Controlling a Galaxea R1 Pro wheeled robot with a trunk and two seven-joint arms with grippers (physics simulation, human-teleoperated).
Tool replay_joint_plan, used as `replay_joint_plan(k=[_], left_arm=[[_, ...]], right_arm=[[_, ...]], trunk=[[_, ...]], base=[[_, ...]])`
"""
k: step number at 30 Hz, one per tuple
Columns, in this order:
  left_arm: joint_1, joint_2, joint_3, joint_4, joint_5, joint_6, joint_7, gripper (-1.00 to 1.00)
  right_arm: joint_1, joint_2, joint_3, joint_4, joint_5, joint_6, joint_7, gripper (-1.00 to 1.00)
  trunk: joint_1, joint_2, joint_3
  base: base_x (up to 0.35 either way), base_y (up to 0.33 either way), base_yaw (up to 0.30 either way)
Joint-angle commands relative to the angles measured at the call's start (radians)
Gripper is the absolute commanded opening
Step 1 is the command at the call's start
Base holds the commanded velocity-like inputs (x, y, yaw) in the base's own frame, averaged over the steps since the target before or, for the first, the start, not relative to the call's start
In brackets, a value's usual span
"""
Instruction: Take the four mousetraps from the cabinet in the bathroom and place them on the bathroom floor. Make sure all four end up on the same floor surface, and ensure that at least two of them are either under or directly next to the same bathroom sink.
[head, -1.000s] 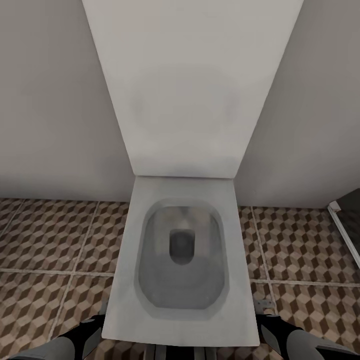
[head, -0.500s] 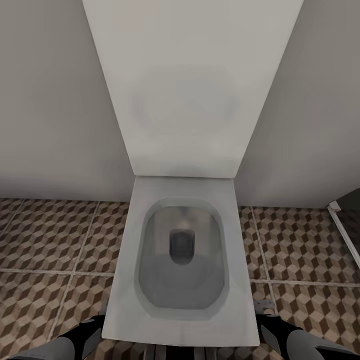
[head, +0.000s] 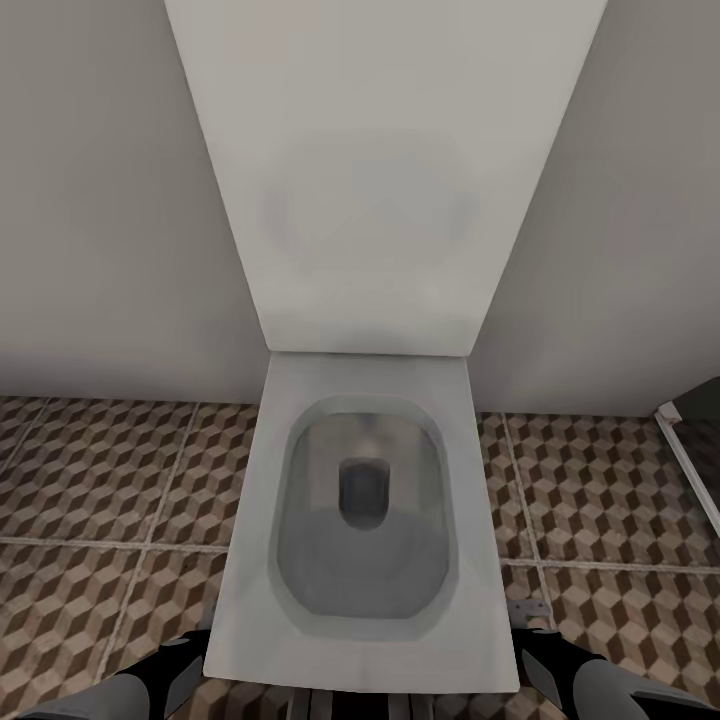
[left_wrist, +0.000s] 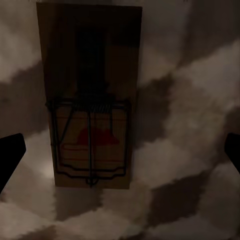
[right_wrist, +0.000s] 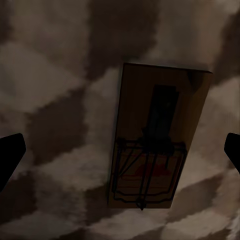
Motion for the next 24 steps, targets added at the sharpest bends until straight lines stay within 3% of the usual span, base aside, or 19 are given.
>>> replay_joint_plan(k=[1,13,24], left_arm=[[0.0,0.0,-0.008,0.0,0.01,-0.001,-0.003,1.0],[0.0,-0.004,-0.008,0.0,0.006,-0.007,-0.003,1.0],[0.0,-0.035,-0.009,0.0,0.002,-0.037,0.0,1.0]], right_arm=[[-0.001,0.0,-0.008,0.002,0.01,0.002,0.001,1.0],[-0.001,0.0,-0.008,0.001,0.011,0.001,0.001,1.0],[-0.001,0.0,-0.008,0.001,0.012,-0.004,0.001,1.0]], trunk=[[0.0,0.0,-0.001],[0.0,0.0,-0.001],[0.0,0.0,-0.001]], base=[[0.0,0.0,0.0],[0.0,0.0,0.0],[-0.052,0.0,0.0]])
